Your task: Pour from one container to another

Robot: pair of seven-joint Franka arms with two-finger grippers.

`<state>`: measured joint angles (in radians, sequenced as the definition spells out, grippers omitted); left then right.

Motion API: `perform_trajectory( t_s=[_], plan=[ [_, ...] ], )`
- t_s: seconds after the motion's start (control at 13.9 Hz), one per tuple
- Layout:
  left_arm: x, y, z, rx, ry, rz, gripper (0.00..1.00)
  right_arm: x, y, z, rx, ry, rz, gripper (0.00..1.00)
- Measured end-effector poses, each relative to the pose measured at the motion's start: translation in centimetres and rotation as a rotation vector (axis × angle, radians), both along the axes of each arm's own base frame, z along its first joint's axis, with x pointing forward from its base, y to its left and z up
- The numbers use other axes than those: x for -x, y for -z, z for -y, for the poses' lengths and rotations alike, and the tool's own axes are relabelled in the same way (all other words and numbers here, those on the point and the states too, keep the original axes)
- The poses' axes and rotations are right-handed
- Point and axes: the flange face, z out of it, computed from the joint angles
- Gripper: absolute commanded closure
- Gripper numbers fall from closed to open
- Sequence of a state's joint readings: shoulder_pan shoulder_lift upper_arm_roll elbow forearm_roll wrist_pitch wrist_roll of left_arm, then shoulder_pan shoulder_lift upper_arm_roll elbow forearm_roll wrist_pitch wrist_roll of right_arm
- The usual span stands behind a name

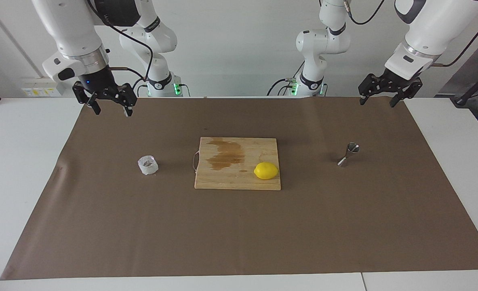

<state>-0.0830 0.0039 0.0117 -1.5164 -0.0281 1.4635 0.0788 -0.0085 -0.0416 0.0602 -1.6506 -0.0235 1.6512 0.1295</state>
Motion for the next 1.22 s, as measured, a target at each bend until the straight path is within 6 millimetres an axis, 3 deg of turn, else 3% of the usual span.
perform_trajectory(
  t_s=[1.22],
  plan=[
    [0.32,0.22,0.24,0.002,0.004,-0.009,0.00,0.00,0.00,0.00,0.000,0.000,0.000,0.00]
  ],
)
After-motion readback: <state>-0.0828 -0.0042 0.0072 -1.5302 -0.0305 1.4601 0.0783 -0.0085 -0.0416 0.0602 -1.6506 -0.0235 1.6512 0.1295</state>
